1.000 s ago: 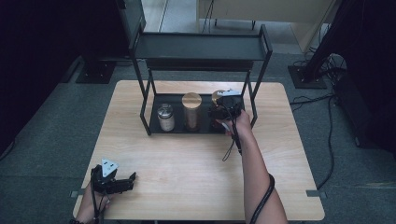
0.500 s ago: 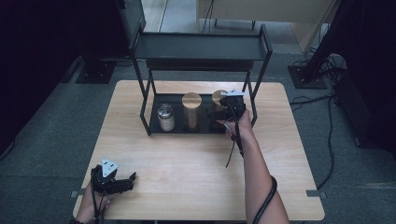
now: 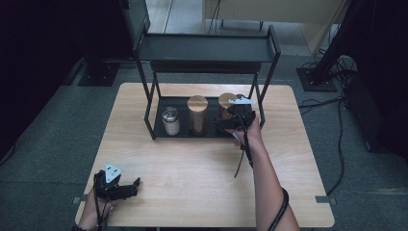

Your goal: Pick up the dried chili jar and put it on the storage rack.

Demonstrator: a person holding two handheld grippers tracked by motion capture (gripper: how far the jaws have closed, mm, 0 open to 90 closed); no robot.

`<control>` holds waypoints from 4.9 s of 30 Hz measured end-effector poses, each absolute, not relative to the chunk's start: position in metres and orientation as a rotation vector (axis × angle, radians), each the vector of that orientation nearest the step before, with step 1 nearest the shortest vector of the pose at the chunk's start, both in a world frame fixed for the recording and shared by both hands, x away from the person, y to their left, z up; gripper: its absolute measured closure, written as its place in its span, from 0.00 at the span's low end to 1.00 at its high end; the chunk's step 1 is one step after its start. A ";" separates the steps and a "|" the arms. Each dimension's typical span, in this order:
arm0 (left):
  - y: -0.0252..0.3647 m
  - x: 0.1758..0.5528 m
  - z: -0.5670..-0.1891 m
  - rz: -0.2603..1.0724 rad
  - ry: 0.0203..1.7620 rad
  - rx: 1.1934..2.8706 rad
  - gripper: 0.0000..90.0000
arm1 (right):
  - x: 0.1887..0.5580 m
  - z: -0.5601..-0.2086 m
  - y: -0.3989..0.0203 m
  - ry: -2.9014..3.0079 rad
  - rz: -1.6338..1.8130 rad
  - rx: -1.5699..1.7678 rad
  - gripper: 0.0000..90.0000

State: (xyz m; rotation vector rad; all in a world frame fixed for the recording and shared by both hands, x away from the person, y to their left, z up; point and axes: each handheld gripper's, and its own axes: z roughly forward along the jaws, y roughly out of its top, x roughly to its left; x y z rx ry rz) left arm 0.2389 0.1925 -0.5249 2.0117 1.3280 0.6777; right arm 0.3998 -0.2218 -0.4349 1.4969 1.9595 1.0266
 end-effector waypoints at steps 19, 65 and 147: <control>0.193 0.239 -0.525 0.672 1.331 2.017 0.01 | 0.378 -0.436 -0.227 1.973 1.027 1.459 0.00; 0.192 0.239 -0.525 0.678 1.327 2.014 0.01 | 0.335 -0.483 -0.246 2.027 0.976 1.458 0.00; 0.192 0.239 -0.525 0.681 1.326 2.015 0.01 | 0.270 -0.530 -0.300 2.031 0.932 1.485 0.00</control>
